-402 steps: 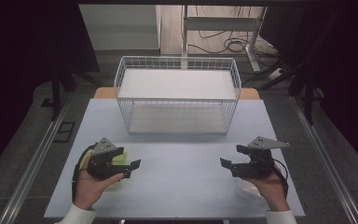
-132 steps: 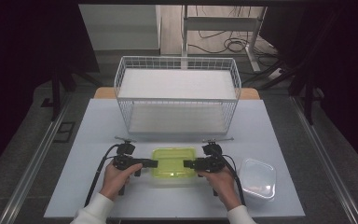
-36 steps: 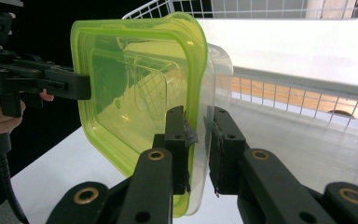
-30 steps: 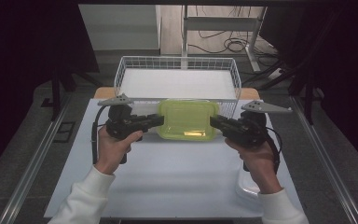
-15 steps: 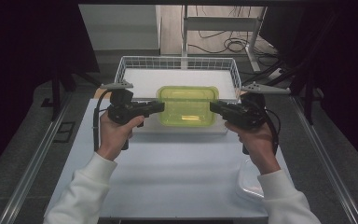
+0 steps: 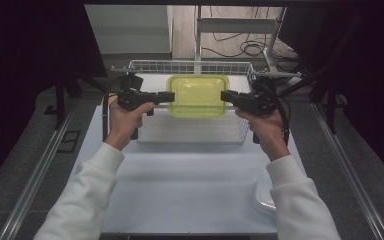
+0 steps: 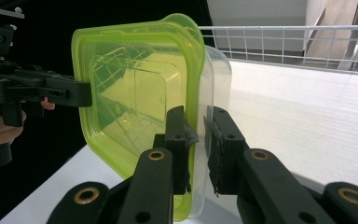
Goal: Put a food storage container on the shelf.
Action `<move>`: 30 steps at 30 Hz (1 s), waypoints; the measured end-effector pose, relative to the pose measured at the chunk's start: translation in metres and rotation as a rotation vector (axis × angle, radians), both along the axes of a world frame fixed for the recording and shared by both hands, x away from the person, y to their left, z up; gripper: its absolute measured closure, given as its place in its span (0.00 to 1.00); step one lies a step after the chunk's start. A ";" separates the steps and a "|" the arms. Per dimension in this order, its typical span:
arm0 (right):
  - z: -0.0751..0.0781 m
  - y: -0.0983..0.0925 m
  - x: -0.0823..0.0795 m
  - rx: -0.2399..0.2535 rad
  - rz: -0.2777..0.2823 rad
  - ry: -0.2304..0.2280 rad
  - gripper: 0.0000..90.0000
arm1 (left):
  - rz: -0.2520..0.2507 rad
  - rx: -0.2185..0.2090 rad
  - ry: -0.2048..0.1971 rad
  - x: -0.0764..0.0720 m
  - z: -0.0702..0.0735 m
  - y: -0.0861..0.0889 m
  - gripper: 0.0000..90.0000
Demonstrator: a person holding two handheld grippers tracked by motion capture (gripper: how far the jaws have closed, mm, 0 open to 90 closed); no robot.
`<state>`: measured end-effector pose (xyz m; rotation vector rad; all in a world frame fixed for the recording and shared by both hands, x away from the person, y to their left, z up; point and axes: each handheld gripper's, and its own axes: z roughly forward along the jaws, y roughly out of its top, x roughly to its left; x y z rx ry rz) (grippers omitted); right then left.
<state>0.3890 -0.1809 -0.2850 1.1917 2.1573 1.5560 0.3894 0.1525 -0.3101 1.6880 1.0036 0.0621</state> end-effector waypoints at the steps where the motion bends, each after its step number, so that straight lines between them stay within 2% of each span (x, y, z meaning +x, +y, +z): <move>1: -0.001 0.001 0.003 0.004 0.000 0.004 0.87 | 0.003 0.006 0.005 0.003 0.000 0.001 0.89; 6: -0.008 0.004 0.018 0.022 -0.005 0.038 0.88 | 0.006 0.023 0.023 0.015 -0.002 0.003 0.89; 11: -0.018 0.010 0.038 0.044 -0.013 0.092 0.88 | 0.034 0.035 0.053 0.030 -0.007 0.007 0.89; 18: -0.024 0.014 0.051 0.064 -0.013 0.107 0.87 | 0.032 0.043 0.067 0.042 -0.008 0.012 0.89; 28: -0.027 0.016 0.063 0.083 -0.030 0.113 0.87 | 0.040 0.032 0.094 0.056 -0.010 0.013 0.89; 30: -0.028 0.016 0.067 0.091 -0.035 0.126 0.87 | 0.042 0.027 0.108 0.060 -0.012 0.013 0.89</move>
